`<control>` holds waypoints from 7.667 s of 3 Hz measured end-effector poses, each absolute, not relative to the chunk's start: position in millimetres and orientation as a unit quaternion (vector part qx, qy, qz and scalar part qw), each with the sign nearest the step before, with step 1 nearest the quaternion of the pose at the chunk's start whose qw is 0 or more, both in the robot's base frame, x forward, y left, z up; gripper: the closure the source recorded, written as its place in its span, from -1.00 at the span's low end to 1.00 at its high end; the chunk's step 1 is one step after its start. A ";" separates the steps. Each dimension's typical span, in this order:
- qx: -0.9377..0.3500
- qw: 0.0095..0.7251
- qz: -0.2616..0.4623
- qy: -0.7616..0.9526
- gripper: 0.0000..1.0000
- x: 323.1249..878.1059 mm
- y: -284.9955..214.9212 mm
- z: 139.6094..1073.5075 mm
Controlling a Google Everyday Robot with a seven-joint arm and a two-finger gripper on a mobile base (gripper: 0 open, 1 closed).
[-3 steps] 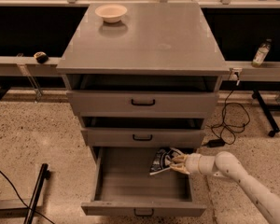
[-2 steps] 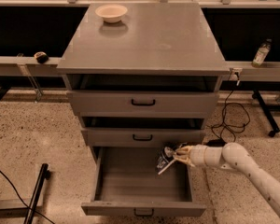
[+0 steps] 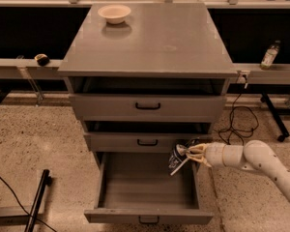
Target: Pick blue chip bag from bottom drawer and place on counter
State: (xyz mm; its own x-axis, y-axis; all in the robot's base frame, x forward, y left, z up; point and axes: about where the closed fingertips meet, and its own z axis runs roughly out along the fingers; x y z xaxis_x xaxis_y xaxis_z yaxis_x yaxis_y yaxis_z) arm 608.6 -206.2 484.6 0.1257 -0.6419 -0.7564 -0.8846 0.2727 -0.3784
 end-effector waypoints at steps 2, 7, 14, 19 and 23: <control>-0.591 0.490 0.140 0.625 1.00 564.0 -222.9 546.8; -0.643 0.524 0.061 0.556 1.00 605.6 -253.2 775.9; -0.671 0.553 -0.054 0.491 1.00 710.5 -221.1 968.9; -0.570 0.605 -0.113 0.544 -0.01 775.4 -218.1 970.9; -0.571 0.605 -0.113 0.544 -1.00 775.4 -218.0 970.8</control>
Offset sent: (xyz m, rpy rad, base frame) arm -0.0644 -0.0272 0.0935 0.0689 -0.0757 0.0457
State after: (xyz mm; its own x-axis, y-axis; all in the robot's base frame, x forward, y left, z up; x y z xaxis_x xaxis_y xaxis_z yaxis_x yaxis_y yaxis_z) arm 775.4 -218.0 970.8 0.3822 -0.7580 -0.5285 -0.4839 0.3231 -0.8133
